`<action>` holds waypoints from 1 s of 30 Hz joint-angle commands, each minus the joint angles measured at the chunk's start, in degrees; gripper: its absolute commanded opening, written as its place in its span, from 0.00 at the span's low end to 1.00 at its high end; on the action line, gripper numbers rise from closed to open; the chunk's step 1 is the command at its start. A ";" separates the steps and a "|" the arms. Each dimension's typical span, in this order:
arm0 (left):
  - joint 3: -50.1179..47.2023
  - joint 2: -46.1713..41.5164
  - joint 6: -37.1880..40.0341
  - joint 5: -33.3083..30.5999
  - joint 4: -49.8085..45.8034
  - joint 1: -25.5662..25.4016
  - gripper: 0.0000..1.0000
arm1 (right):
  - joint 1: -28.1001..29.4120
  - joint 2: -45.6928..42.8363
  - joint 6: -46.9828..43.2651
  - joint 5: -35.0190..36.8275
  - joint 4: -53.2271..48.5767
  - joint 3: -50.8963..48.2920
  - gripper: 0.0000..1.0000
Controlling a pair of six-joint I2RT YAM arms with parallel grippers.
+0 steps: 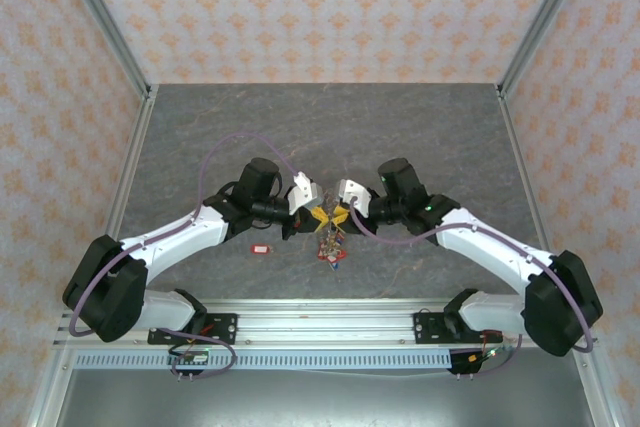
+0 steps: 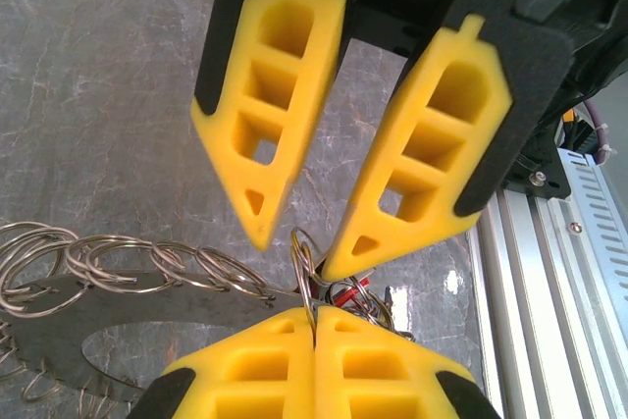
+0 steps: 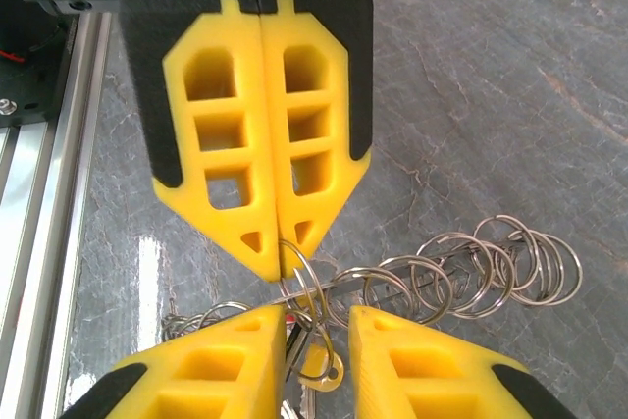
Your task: Put the keys on the keyring
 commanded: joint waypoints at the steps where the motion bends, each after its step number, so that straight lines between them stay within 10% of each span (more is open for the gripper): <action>1: 2.49 0.27 1.62 2.14 0.67 -0.53 0.00 | -0.29 0.59 -0.82 -1.44 1.80 1.93 0.23; 11: 1.89 -0.50 1.71 -0.83 0.73 -0.58 0.03 | -0.22 0.36 -1.53 -2.60 -2.35 4.08 0.00; 23: 3.44 0.35 3.64 -3.10 -2.08 -2.46 0.19 | 2.13 1.05 -2.18 -1.44 -8.41 8.40 0.00; 30: 3.48 0.18 4.53 -3.68 -2.68 -2.57 0.00 | 2.48 0.05 -0.07 -0.64 -5.82 7.26 0.00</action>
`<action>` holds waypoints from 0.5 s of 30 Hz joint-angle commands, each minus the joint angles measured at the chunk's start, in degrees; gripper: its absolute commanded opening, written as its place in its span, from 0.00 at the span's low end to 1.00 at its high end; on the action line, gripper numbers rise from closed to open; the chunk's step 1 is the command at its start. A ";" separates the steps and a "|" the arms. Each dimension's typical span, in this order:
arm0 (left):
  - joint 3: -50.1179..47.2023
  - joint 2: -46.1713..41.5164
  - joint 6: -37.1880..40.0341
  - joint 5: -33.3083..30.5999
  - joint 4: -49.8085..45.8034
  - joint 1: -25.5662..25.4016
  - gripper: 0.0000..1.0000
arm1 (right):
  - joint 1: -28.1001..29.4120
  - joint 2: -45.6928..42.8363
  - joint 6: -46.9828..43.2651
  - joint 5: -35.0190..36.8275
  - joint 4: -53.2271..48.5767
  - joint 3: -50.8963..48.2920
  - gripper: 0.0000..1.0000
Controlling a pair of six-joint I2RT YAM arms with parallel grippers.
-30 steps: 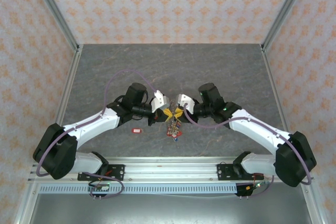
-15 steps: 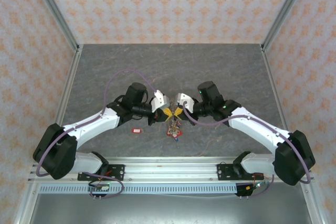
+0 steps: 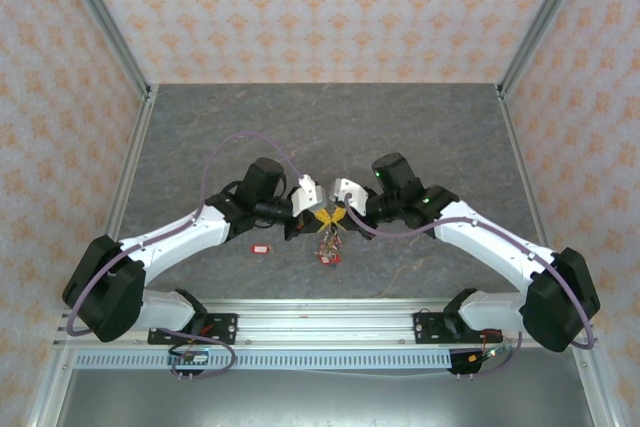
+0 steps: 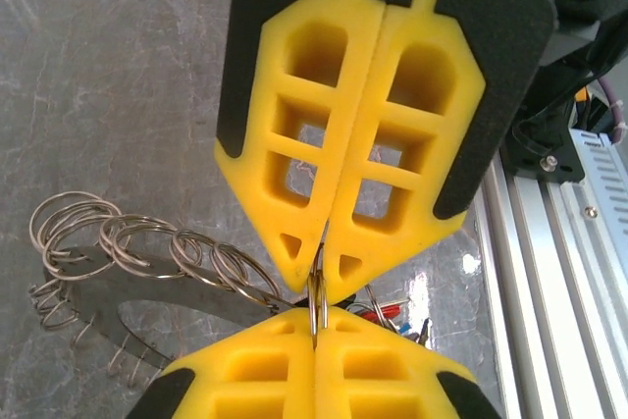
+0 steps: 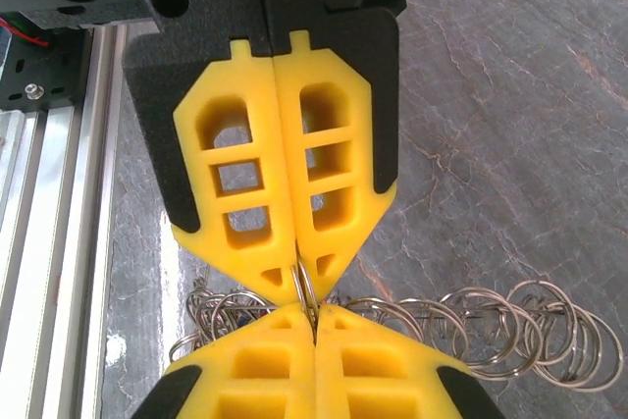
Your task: Put the keys on the keyring
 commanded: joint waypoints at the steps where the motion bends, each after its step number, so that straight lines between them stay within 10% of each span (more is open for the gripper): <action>1: 1.51 0.07 0.94 -0.60 0.13 -0.53 0.00 | 0.74 -1.13 0.84 -1.48 3.72 0.82 0.01; 15: -0.33 -0.91 -1.49 3.17 4.97 -0.48 0.00 | -2.60 -2.88 4.79 -4.94 12.50 -7.53 0.12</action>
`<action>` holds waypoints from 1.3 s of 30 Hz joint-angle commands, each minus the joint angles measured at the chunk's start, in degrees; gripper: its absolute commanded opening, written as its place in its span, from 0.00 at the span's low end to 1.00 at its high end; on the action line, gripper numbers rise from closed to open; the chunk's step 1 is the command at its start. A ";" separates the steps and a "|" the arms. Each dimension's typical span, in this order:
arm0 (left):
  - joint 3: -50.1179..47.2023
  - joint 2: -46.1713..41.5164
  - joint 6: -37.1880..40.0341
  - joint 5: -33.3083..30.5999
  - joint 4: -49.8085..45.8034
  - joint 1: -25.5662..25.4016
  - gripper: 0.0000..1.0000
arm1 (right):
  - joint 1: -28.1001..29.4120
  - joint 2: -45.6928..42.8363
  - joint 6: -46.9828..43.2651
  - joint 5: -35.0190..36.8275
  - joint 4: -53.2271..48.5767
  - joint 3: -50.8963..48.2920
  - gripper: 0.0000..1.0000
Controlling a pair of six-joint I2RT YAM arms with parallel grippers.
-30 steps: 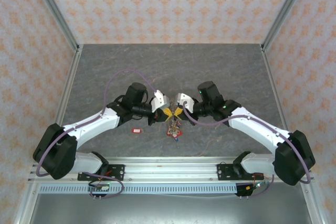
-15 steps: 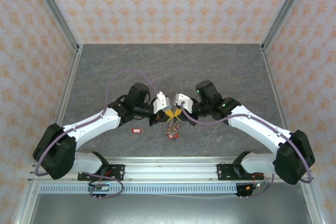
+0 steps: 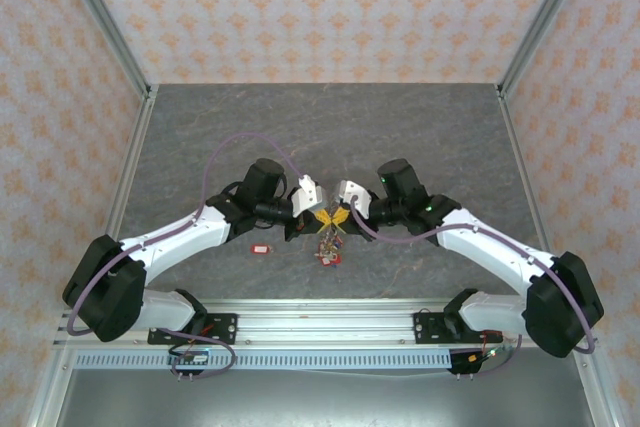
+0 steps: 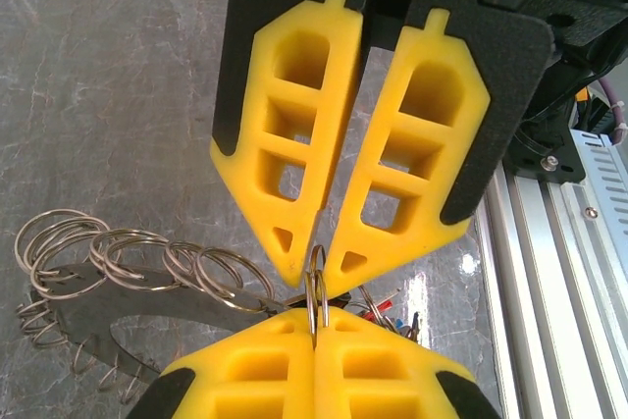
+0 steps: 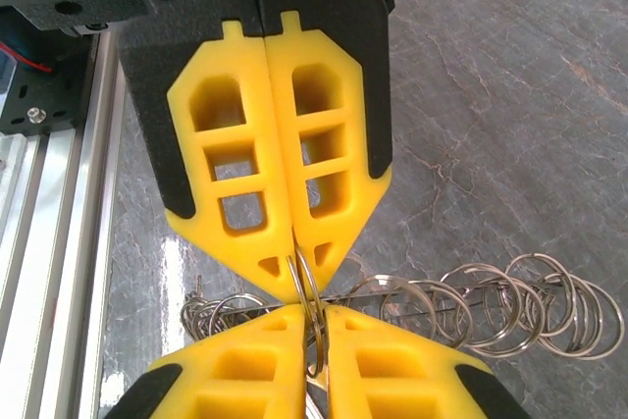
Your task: Put the keys on the keyring
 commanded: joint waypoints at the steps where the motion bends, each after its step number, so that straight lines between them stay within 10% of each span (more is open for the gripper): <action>1: 0.13 -0.89 -0.82 3.27 4.46 -0.43 0.00 | -1.09 -1.02 1.52 -2.17 4.05 -1.46 0.13; 11: 0.51 -0.32 -1.14 4.33 4.39 -0.45 0.00 | -1.51 -0.73 5.41 -4.39 10.78 -3.90 0.06; 26: 3.60 0.64 2.88 -1.86 -3.62 -0.85 0.15 | 0.15 0.01 -0.41 -2.00 -7.05 6.23 0.00; 39: 3.59 0.53 2.67 -0.03 -2.65 -1.20 0.00 | 1.39 -0.71 0.83 -1.03 -3.71 5.92 0.02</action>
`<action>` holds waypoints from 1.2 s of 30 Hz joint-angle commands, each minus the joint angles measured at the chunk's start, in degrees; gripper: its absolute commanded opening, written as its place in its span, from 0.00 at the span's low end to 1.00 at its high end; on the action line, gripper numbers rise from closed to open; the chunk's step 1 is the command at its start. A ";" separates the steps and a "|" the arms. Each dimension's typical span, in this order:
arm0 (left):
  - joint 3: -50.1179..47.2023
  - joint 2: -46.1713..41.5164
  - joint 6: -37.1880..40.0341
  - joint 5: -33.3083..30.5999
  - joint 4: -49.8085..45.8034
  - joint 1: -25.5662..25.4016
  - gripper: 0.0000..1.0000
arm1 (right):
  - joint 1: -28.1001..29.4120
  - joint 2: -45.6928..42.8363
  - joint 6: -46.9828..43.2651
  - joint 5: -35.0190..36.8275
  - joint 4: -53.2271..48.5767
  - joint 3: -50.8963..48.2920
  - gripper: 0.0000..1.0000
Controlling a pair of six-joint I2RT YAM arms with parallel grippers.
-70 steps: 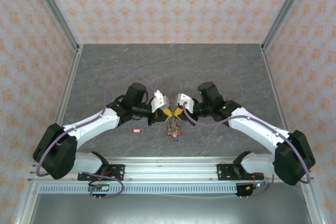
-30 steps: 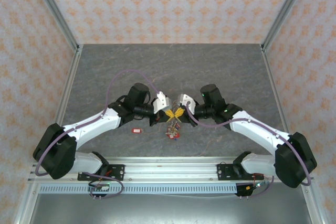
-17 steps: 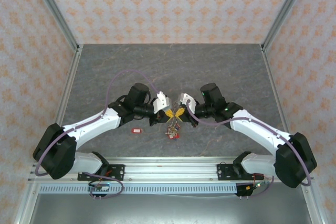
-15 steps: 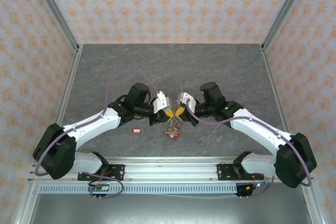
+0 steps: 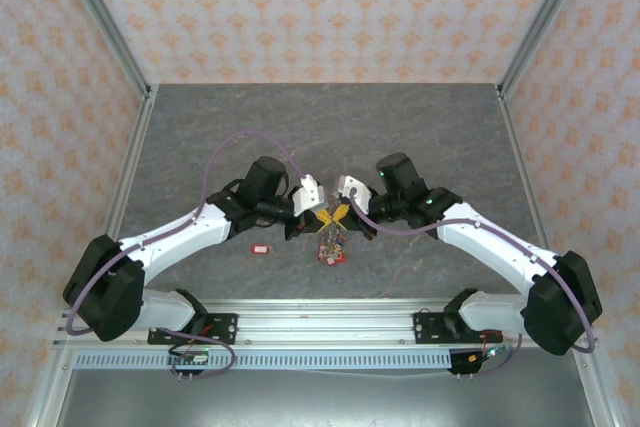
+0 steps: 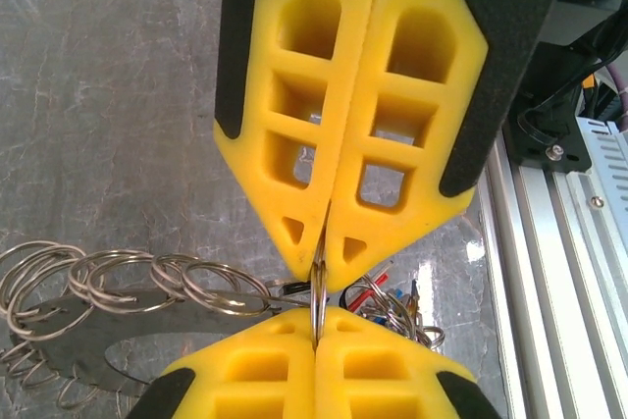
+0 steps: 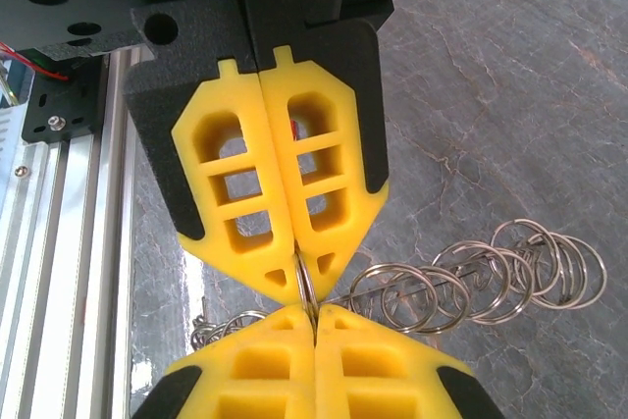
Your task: Put the keys on the keyring
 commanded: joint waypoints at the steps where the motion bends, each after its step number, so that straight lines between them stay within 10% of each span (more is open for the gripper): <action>1: 1.29 0.17 0.22 1.56 1.30 -0.68 0.00 | 0.87 -1.80 -0.12 -1.14 3.99 -0.05 0.03; 21: -0.30 0.26 -3.11 5.55 7.24 -0.72 0.00 | -1.66 -5.11 8.16 -4.39 22.05 -12.77 0.14; 36: 1.43 1.14 -0.01 2.82 1.81 -0.72 0.08 | -1.63 -4.36 7.38 -4.24 18.82 -9.82 0.00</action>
